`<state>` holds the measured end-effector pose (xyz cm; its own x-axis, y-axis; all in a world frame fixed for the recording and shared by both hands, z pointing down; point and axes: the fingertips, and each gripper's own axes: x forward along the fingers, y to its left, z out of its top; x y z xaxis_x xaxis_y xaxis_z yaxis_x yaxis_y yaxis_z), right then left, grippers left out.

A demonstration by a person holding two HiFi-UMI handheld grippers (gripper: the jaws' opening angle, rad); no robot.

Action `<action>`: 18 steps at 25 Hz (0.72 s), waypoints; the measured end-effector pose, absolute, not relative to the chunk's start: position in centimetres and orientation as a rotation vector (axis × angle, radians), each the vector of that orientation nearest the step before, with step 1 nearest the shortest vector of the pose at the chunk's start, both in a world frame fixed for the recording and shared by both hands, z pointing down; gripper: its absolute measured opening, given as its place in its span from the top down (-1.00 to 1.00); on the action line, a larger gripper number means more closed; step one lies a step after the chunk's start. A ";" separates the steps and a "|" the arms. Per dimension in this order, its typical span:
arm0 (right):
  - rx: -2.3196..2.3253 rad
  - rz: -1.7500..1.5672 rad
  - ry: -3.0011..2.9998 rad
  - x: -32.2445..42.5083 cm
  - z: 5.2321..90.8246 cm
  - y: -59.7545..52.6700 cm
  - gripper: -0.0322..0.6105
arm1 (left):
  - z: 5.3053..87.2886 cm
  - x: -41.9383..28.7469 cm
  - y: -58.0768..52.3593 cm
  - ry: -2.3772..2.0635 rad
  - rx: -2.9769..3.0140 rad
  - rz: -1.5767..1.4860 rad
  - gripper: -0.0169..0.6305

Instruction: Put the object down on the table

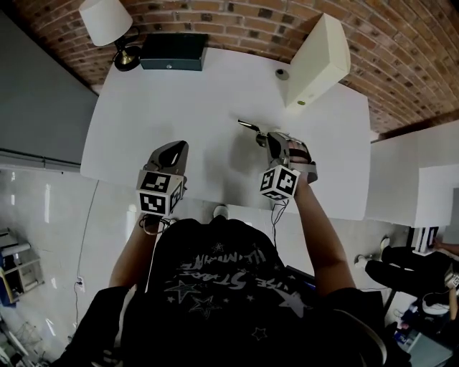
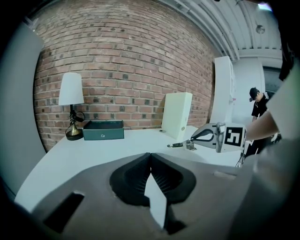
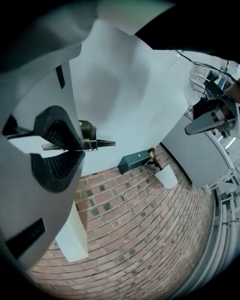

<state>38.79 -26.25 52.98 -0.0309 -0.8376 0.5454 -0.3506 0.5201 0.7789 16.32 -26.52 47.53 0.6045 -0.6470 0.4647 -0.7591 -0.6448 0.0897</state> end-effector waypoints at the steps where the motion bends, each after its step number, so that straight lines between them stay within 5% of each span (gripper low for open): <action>1: 1.007 -0.541 -1.615 38.7 53.4 -26.4 0.86 | 47.7 16.3 -26.5 -1.156 2.551 0.583 0.89; 18: 0.907 -0.545 -1.547 38.0 57.7 -27.1 0.85 | 48.8 14.6 -25.6 -1.238 2.484 0.619 0.89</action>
<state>38.05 -27.11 57.73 0.0050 -0.7961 0.6051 -0.2414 0.5863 0.7733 14.58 -25.58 48.75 0.5366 -0.6803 0.4993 -0.8078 -0.5852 0.0709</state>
